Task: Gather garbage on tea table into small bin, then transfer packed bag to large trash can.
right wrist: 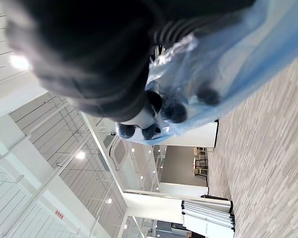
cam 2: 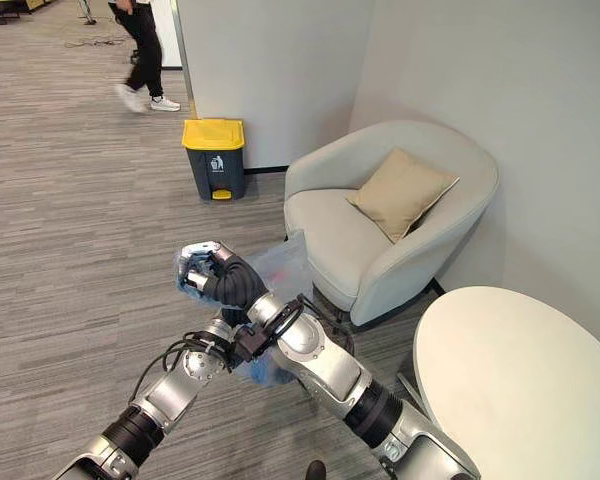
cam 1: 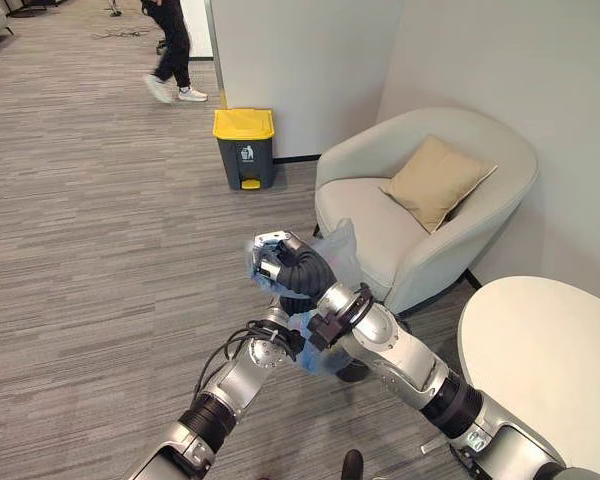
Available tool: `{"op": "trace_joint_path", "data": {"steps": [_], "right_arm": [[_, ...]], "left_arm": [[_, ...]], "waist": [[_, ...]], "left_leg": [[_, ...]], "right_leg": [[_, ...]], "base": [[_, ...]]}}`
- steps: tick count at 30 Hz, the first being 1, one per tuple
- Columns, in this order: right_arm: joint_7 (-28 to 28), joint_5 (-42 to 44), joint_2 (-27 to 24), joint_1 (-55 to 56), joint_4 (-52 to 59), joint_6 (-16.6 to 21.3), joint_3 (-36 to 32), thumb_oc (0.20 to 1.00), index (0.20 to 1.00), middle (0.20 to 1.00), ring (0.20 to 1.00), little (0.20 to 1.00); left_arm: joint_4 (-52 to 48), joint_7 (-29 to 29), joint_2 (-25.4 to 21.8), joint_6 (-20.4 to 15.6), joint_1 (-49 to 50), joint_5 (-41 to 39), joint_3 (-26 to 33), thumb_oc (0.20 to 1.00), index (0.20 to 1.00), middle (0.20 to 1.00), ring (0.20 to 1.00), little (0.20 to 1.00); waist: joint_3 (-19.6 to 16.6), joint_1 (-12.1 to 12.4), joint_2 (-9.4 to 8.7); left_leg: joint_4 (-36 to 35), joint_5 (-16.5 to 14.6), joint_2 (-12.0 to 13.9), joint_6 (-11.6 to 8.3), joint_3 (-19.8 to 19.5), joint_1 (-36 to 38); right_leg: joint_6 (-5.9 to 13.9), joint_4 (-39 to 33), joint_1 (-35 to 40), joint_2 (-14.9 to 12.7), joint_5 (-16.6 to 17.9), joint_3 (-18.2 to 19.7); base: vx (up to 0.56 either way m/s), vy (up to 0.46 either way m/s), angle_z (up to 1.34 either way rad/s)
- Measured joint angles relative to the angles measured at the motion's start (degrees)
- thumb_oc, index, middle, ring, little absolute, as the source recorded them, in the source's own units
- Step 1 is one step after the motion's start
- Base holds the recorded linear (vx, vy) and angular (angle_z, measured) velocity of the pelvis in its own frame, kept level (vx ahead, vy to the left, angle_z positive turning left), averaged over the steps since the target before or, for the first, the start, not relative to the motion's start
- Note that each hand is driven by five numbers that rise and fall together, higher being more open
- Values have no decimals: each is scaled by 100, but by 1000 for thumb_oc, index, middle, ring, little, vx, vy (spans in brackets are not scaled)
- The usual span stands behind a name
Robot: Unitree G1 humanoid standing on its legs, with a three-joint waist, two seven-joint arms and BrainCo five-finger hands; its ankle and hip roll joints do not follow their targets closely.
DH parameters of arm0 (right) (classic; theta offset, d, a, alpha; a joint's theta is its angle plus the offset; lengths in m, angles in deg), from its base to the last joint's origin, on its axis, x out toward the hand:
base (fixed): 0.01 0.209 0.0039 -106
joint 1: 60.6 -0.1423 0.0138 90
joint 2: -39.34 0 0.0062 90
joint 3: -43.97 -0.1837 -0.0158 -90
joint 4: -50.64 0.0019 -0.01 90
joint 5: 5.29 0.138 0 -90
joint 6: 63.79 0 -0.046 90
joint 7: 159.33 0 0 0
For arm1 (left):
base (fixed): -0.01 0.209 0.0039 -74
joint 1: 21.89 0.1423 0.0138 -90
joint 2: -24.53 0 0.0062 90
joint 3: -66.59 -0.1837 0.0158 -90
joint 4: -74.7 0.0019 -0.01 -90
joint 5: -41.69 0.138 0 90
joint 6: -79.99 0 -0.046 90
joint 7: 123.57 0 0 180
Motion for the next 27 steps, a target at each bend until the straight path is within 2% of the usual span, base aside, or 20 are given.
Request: {"op": "trace_joint_path", "data": {"steps": [11, 12, 13, 14, 16, 19, 22, 27], "right_arm": [[170, 110, -105, 5, 1, 19, -2, 200, 200, 200, 200, 200], [203, 42, -146, 5, 3, 18, -2, 448, 448, 448, 448, 448], [245, -44, -228, 6, 3, 17, -8, 796, 796, 796, 796, 796], [294, -214, -310, 6, 5, 17, -22, 1000, 1000, 1000, 1000, 1000], [346, -1118, -991, 83, 343, 8, -282, 1000, 1000, 1000, 1000, 1000], [291, -1821, -1298, 421, 702, 59, -802, 1000, 1000, 1000, 1000, 1000], [201, -2966, -1724, 606, 848, 170, -1052, 1000, 1000, 1000, 1000, 1000], [83, -3394, -2042, 1632, 810, 172, -1693, 1000, 1000, 1000, 1000, 1000]], "left_arm": [[-88, 43, -80, -2, -21, -525, 66, 200, 200, 200, 200, 200], [-165, 62, -88, -2, 25, -554, 84, 200, 200, 200, 200, 200], [-255, 84, -122, -5, 87, -630, 88, 200, 200, 200, 200, 200], [-314, 104, -139, -12, 157, -630, 126, 200, 200, 200, 200, 200], [-739, 216, -276, -50, 587, -650, 541, 200, 200, 200, 200, 200], [-940, 284, -453, -93, 907, -649, 801, 200, 200, 200, 200, 200], [-943, 319, -543, -166, 1277, -645, 1047, 200, 200, 200, 200, 200], [-893, 392, -635, -179, 1961, -645, 1560, 200, 200, 200, 200, 200]], "waist": [[-1, -87, 4], [-2, -93, 5], [-2, -92, 6], [-6, -94, 13], [-6, -93, 24], [-26, -95, 81], [-22, -118, 137], [-23, -127, 170]], "left_leg": [[-5, 0, 3, 0, 6, 17], [-5, 0, 3, 0, 7, 18], [-5, 0, 4, 1, 7, 19], [-5, 1, 6, 1, 7, 23], [-6, 1, 17, 1, 5, 37], [-8, 1, 21, 1, 1, 48], [-13, -3, 34, 0, 6, 117], [-50, -5, 41, 2, 10, 113]], "right_leg": [[1, 0, 13, -3, -1, 3], [0, 0, 14, -3, 0, 4], [0, 0, 14, -3, 0, 4], [0, 0, 18, -3, 0, 4], [2, -1, 36, -13, -3, 0], [0, -1, 51, -8, -1, -5], [59, -4, 120, 2, -47, 0], [59, -4, 112, 5, -47, 0]], "base": [[0, 0, 0], [0, 0, 0], [0, 0, 0], [33, -31, 1], [35, -36, 2], [7, -12, 0], [19, -43, -1], [2, -7, 0]]}}
